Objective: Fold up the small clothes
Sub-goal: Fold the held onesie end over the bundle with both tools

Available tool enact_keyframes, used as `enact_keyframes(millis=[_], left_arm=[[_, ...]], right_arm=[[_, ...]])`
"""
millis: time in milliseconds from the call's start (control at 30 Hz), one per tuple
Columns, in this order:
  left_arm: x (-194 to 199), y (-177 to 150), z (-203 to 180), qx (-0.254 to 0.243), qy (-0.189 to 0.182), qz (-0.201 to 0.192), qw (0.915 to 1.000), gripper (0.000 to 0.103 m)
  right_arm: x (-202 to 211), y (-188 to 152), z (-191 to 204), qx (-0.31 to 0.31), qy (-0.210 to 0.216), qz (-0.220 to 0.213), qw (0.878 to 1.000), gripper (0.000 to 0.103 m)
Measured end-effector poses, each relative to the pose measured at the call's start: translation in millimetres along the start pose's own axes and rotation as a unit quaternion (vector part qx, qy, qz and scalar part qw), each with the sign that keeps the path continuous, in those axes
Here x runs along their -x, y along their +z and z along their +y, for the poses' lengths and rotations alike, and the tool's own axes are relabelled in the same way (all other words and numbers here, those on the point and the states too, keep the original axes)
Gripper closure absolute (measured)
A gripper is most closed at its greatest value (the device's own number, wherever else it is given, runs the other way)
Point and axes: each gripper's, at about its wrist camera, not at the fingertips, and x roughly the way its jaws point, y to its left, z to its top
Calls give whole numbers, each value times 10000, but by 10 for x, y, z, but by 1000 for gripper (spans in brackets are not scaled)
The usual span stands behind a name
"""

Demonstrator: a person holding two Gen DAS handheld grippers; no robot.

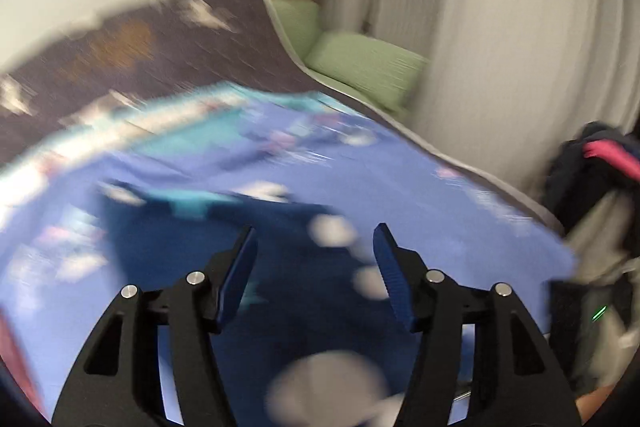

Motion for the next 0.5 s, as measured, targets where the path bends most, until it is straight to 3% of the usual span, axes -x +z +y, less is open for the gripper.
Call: enact_keyframes(millis=[33, 100, 167, 233, 300, 367, 433, 500], left_arm=[[99, -68, 109, -123, 373, -80, 9992, 43], [141, -205, 246, -246, 626, 50, 9977, 44], [65, -397, 326, -296, 584, 402, 9970, 63], [-73, -551, 259, -571, 650, 615, 9943, 71], [-210, -611, 102, -979, 900, 598, 9893, 78], [-329, -542, 18, -972, 799, 645, 9900, 80], [-466, -479, -35, -958, 654, 726, 9906, 80], [-665, -528, -167, -1340, 771, 890, 9840, 79]], right_arm=[[20, 9, 1, 46, -57, -27, 10000, 60], [42, 29, 2, 110, -142, -41, 9998, 53], [72, 50, 24, 237, -220, -56, 9995, 51], [81, 74, 92, 430, -304, -75, 9986, 46], [74, 89, 153, 589, -367, -51, 9976, 47], [124, 142, 203, 696, -519, -222, 9960, 71], [125, 227, 114, 569, -948, -245, 9936, 70], [75, 247, -70, 316, -1268, -49, 9914, 55]])
